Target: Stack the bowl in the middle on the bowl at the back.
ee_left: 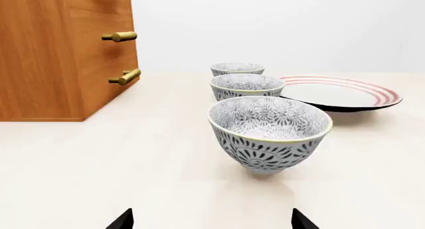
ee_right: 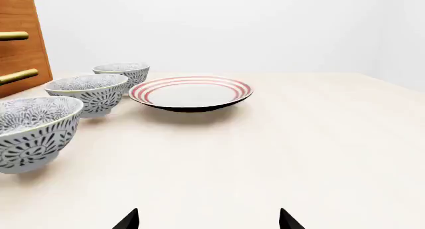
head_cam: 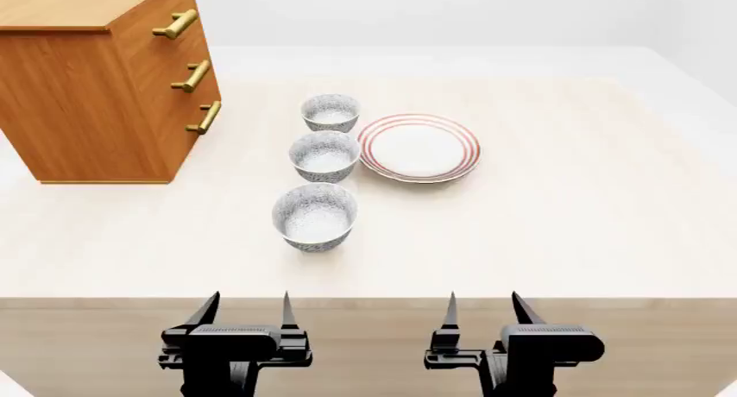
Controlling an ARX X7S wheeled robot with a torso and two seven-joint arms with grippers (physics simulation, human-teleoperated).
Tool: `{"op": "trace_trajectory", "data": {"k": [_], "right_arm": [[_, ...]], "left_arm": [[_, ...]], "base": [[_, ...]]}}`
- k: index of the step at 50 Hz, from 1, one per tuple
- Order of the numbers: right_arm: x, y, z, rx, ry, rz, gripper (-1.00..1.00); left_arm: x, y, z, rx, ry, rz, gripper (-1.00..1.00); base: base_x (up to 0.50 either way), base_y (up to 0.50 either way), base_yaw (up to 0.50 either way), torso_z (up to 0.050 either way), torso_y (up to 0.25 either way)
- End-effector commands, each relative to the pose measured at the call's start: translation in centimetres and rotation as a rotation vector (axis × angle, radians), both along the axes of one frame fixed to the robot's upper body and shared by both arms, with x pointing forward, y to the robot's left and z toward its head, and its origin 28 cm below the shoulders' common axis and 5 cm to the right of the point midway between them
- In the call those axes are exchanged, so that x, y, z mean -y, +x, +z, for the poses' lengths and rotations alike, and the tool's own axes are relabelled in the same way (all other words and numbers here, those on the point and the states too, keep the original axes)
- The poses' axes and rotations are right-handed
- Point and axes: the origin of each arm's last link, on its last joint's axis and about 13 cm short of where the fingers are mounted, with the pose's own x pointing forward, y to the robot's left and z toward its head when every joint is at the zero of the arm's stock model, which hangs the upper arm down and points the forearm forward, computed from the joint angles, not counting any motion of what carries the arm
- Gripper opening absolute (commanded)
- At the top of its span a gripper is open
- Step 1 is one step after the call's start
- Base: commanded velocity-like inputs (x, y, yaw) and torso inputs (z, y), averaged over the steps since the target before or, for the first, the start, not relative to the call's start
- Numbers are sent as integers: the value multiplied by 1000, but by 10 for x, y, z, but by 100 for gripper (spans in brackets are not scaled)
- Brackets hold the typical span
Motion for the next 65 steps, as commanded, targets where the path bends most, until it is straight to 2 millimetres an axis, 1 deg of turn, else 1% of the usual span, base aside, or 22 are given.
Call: {"op": "trace_trajectory", "data": {"k": [1,15,19,22,29,35,37,40,44,47,51,55,59,65], "right_arm": [[0,0,0,-1,0,0,100],[0,0,1,-5,-6,-9,100],[1,2,5,-2,4,-19,100],[3,2,13,10,2,-26,100],[8,6,50,54,20,-29,100],[11,9,72,66,22,-22,100],[11,14,78,61,33,-28,100],[12,18,91,62,6,-6,100],[15,23,106,63,-22,-1,100],[16,28,116,57,-35,12,100],[17,36,122,57,-53,17,100],[18,45,133,56,-72,33,100],[22,51,143,36,-78,44,100],[26,54,169,47,-51,83,100]], "left_arm": [[0,0,0,1,-2,0,100],[-1,1,1,-3,-17,18,100],[-2,4,8,15,-17,9,100],[-4,7,19,27,-22,-3,100],[-10,11,54,32,-36,-45,100],[-13,13,80,34,-37,-77,100],[-14,16,90,33,-33,-87,100],[-17,21,110,51,-16,-113,100],[-20,31,129,42,-14,-133,100],[-22,37,138,31,1,-161,100],[-24,43,146,37,38,-207,100],[-29,52,152,24,48,-201,100],[-34,59,165,17,50,-187,100],[-39,62,184,0,36,-192,100]], "base": [[0,0,0,0,0],[0,0,0,0,0],[0,0,0,0,0],[0,0,0,0,0],[0,0,0,0,0],[0,0,0,0,0],[0,0,0,0,0],[0,0,0,0,0],[0,0,0,0,0],[0,0,0,0,0],[0,0,0,0,0],[0,0,0,0,0],[0,0,0,0,0],[0,0,0,0,0]]}}
